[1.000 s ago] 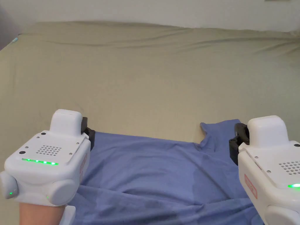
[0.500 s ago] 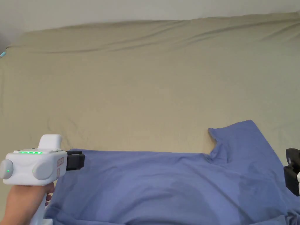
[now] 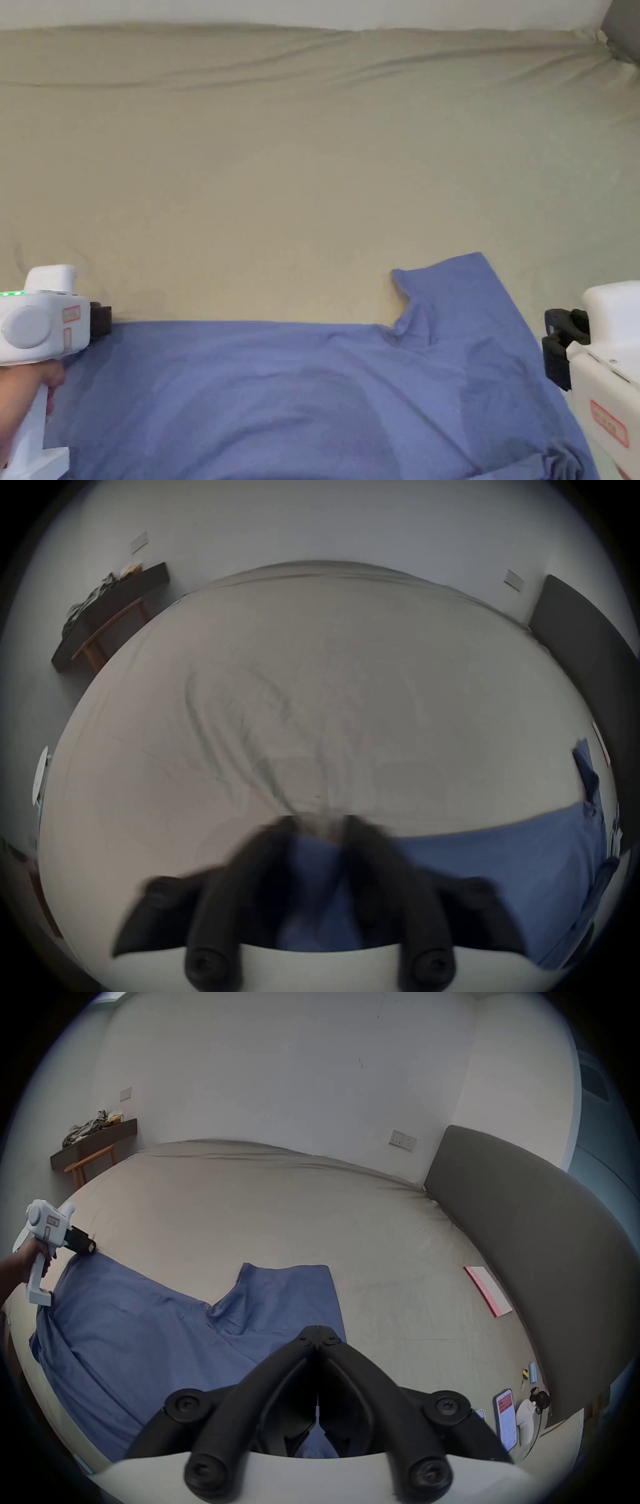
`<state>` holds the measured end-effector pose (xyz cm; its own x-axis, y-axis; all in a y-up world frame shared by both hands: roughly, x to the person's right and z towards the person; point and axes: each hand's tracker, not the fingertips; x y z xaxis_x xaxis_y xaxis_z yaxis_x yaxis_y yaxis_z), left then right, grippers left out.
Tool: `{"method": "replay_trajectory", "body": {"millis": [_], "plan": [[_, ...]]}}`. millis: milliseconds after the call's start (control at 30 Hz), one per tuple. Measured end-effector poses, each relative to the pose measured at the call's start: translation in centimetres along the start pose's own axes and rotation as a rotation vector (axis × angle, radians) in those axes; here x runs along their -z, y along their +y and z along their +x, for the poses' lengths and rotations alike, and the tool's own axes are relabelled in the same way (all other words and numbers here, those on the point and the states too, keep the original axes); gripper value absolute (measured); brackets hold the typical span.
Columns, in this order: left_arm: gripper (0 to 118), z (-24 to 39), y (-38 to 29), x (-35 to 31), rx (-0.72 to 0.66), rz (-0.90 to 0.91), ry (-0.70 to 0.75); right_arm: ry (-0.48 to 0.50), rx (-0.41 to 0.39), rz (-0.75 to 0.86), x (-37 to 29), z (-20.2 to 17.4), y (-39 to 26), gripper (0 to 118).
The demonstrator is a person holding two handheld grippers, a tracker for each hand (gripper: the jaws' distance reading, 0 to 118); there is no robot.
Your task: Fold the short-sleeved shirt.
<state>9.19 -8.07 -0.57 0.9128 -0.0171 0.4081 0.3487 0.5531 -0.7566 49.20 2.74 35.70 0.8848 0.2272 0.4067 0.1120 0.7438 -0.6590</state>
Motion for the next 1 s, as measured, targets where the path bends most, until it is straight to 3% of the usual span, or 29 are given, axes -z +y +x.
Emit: {"method": "replay_trajectory", "body": {"millis": [200, 300, 333, 367, 400, 433, 633, 700, 767, 800, 833, 867, 967, 1000], "plan": [[3, 0.4, -0.6, -4.4, 0.004, 0.121, -0.001, 0.082, 0.095, -0.126, 4.9, 1.9, 1.9, 2], [3, 0.3, -1.1, -8.0, 0.016, 0.189, -0.025, 0.079, 0.094, -0.228, 8.1, 2.6, 2.4, 7], [3, 0.5, -1.5, -9.4, 0.039, 0.21, -0.026, 0.078, 0.11, -0.252, 9.3, 3.0, 2.3, 22], [3, 0.7, -1.8, -10.4, 0.055, 0.232, -0.019, 0.079, 0.115, -0.286, 10.5, 3.3, 2.1, 53], [3, 0.5, -2.2, -11.3, 0.079, 0.245, -0.012, 0.09, 0.116, -0.356, 12.0, 3.8, 1.8, 96], [3, 0.6, -2.7, -12.1, 0.106, 0.258, -0.005, 0.093, 0.12, -0.394, 13.3, 3.5, 1.3, 110], [3, 0.5, -5.8, -14.4, 0.137, 0.246, 0.012, 0.0, 0.15, -0.549, 17.0, 3.9, -2.4, 111], [3, 0.1, -6.8, -14.2, 0.137, 0.233, 0.024, 0.027, 0.152, -0.558, 17.0, 3.7, -3.2, 108], [3, -0.1, -7.6, -13.9, 0.138, 0.21, 0.031, 0.06, 0.172, -0.531, 16.4, 3.1, -3.6, 93], [3, -0.3, -7.9, -13.6, 0.128, 0.196, 0.026, 0.089, 0.175, -0.511, 16.0, 3.0, -3.2, 65], [3, -0.5, -8.2, -13.4, 0.122, 0.188, 0.028, 0.144, 0.186, -0.501, 15.5, 2.9, -2.9, 25], [3, -0.5, -8.4, -13.2, 0.119, 0.183, 0.032, 0.183, 0.204, -0.482, 15.2, 2.6, -2.5, 2], [3, -0.7, -8.7, -13.3, 0.118, 0.179, 0.042, 0.123, 0.049, -0.497, 15.1, 0.9, -1.6, 2], [3, -0.8, -8.6, -13.4, 0.118, 0.184, 0.044, 0.115, 0.041, -0.471, 14.7, 0.6, -1.3, 2]]}}
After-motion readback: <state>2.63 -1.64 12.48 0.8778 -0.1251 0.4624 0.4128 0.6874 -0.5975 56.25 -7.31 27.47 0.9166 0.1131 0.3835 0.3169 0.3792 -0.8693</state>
